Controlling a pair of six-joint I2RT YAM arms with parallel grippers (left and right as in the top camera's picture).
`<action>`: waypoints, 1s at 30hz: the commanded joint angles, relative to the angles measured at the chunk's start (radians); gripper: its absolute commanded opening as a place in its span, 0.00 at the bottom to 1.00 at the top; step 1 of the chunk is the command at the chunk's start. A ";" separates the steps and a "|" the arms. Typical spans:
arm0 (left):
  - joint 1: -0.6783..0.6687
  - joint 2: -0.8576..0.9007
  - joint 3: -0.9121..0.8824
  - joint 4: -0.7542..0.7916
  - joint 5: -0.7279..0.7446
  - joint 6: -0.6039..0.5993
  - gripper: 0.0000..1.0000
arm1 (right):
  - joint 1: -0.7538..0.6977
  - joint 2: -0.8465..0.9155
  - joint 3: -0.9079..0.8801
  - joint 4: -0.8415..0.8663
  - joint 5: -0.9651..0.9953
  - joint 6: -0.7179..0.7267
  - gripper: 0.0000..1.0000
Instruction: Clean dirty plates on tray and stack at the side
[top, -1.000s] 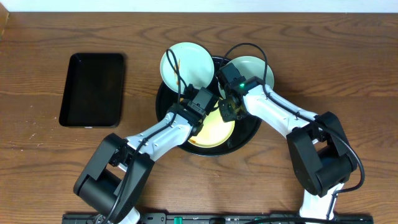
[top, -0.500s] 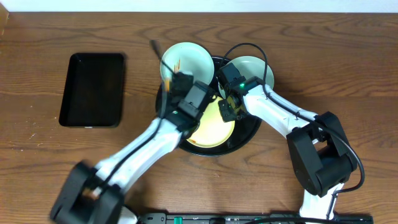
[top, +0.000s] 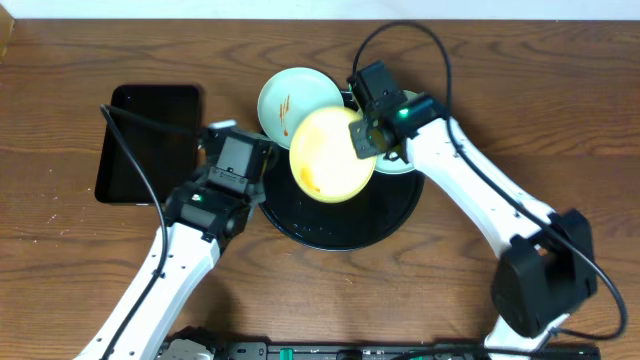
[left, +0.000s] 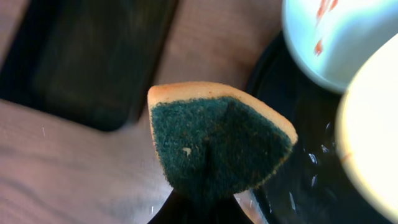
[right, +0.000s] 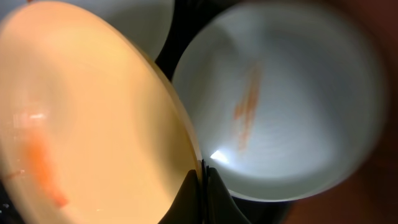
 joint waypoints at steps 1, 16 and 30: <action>0.048 -0.004 -0.003 -0.035 0.132 -0.052 0.08 | 0.049 -0.064 0.045 -0.003 0.233 -0.060 0.01; 0.081 0.004 -0.006 -0.038 0.148 -0.052 0.08 | 0.179 -0.108 0.045 0.060 0.800 -0.115 0.01; 0.081 0.033 -0.006 -0.030 0.218 -0.052 0.08 | 0.170 -0.102 0.039 -0.008 0.464 -0.007 0.01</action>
